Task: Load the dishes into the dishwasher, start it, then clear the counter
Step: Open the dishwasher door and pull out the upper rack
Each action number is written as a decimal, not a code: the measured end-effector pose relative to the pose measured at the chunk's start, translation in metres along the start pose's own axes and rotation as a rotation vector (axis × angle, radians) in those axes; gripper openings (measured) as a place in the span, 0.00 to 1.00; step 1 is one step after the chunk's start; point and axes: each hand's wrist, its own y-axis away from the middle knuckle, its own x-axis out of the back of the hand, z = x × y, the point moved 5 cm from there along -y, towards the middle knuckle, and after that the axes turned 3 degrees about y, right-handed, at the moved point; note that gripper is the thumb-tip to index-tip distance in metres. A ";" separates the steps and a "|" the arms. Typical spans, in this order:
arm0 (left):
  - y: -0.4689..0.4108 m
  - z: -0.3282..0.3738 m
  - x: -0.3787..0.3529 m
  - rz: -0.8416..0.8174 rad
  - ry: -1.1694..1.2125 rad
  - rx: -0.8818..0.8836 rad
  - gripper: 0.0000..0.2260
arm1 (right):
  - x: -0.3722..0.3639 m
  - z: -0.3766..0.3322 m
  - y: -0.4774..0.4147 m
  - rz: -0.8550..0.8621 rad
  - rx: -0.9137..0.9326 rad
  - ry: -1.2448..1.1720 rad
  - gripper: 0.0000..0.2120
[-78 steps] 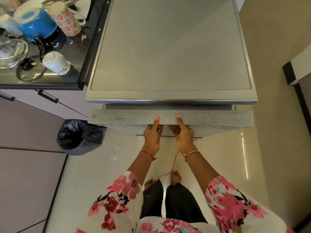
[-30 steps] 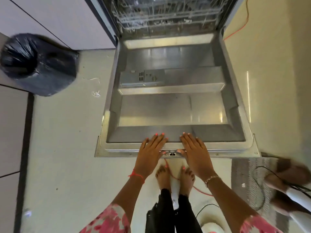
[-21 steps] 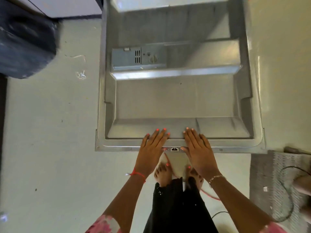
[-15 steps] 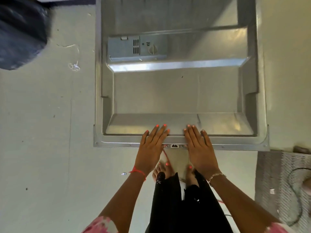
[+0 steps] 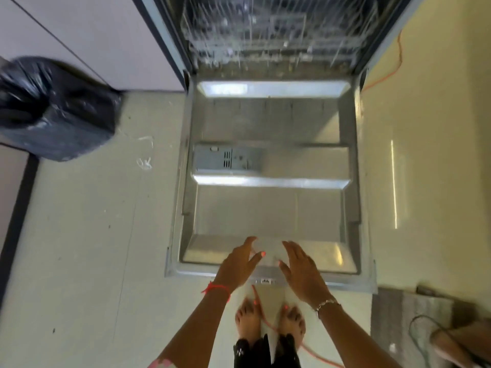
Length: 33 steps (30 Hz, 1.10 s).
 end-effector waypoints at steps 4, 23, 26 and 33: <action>-0.005 0.073 0.065 0.087 0.313 0.030 0.17 | 0.095 -0.020 -0.007 0.086 -0.055 -0.235 0.25; -0.280 0.249 0.275 0.421 0.912 -0.097 0.10 | 0.406 -0.021 -0.286 0.468 -0.115 -1.246 0.10; -0.306 0.249 0.289 0.453 0.885 -0.044 0.09 | 0.409 -0.028 -0.313 0.414 -0.124 -1.239 0.11; -0.329 0.240 0.295 0.387 0.755 0.000 0.14 | 0.399 -0.028 -0.344 0.412 -0.156 -1.101 0.06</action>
